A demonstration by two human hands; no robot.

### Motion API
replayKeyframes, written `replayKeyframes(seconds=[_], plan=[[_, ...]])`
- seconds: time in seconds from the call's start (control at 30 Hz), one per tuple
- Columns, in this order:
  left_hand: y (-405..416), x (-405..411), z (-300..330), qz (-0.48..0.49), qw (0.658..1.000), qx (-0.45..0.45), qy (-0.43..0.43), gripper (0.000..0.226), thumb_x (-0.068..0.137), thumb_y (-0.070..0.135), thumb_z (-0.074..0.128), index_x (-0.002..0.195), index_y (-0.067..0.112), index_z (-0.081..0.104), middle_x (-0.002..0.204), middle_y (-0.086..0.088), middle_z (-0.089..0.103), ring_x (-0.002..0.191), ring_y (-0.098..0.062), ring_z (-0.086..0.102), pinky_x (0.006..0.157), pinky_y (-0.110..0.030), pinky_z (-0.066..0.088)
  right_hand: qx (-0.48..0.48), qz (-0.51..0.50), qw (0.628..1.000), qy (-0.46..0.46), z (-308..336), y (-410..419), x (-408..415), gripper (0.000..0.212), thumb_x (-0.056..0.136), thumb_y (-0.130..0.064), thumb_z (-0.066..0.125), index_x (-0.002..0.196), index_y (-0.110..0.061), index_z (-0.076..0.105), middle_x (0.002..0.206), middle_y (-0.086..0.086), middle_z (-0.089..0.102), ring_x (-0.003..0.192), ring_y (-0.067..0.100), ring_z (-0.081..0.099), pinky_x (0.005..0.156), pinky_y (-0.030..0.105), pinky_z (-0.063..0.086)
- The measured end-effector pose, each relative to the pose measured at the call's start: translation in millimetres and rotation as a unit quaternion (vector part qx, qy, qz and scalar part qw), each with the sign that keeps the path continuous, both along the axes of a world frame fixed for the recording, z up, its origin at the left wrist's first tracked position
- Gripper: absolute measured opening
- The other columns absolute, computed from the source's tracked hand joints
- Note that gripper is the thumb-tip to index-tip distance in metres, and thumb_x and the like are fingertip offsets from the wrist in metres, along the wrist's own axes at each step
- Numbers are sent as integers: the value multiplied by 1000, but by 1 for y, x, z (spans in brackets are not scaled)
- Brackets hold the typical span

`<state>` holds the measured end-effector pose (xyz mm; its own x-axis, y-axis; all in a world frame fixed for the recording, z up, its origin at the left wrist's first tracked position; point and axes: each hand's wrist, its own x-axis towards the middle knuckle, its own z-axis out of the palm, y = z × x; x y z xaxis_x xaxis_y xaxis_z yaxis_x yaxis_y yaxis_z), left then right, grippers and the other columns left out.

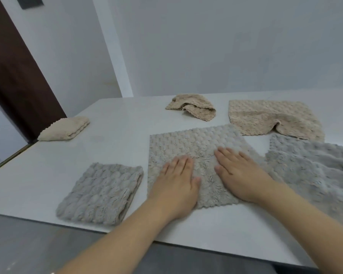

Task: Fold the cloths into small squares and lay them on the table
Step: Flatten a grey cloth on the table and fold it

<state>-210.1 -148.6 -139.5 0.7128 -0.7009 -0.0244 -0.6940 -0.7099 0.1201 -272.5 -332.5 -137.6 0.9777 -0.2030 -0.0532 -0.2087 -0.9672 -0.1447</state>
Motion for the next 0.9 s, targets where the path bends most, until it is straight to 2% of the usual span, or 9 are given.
replayKeyframes(seconds=[0.17, 0.23, 0.47, 0.63, 0.73, 0.9], plan=[[26, 10, 7, 42, 998, 23, 34, 63, 103, 47, 8, 155, 16, -8, 163, -1, -13, 149, -15, -15, 120, -33, -11, -13, -80, 996, 44, 9, -27, -18, 59, 103, -43, 10, 155, -18, 0, 162, -1, -6, 149, 14, -5, 121, 35, -2], [21, 17, 17, 50, 998, 9, 42, 63, 104, 45, 10, 156, 13, -4, 164, -5, -9, 150, -18, -10, 121, -36, -7, -2, -69, 997, 39, 17, -24, -11, 58, 104, -40, 13, 155, -15, 3, 163, 2, -3, 149, 16, -3, 121, 35, -1], [-44, 82, 54, 32, 996, -77, -31, 56, 104, 29, 22, 154, 3, 13, 162, -12, 11, 149, -25, 7, 122, -40, 6, 23, -1, 999, -29, 28, -20, 74, 56, 104, -37, 17, 155, -16, 7, 163, 0, -1, 149, 15, -1, 120, 35, -1], [-79, 118, 11, 38, 998, -53, 1, 55, 104, 33, 19, 154, 11, 20, 162, -7, 16, 149, -25, 13, 122, -42, 10, 13, -17, 1000, -19, 6, -35, 115, 55, 103, -39, 14, 155, -22, 9, 163, -4, 3, 149, 15, 2, 121, 39, 1], [-81, 126, -9, 57, 997, -50, -3, 57, 104, 39, 14, 156, 18, 15, 164, -1, 11, 150, -20, 7, 122, -41, 3, -2, -31, 999, -25, -6, -40, 120, 55, 102, -41, 12, 155, -25, 9, 162, -6, 3, 149, 13, 1, 121, 40, 0], [-78, 125, -5, 54, 998, -31, 5, 58, 103, 42, 10, 157, 19, 7, 165, 1, 3, 151, -17, -1, 122, -38, -2, 0, -34, 999, -18, -7, -43, 120, 56, 102, -43, 10, 155, -25, 5, 162, -6, -1, 149, 12, -2, 121, 38, -2]])
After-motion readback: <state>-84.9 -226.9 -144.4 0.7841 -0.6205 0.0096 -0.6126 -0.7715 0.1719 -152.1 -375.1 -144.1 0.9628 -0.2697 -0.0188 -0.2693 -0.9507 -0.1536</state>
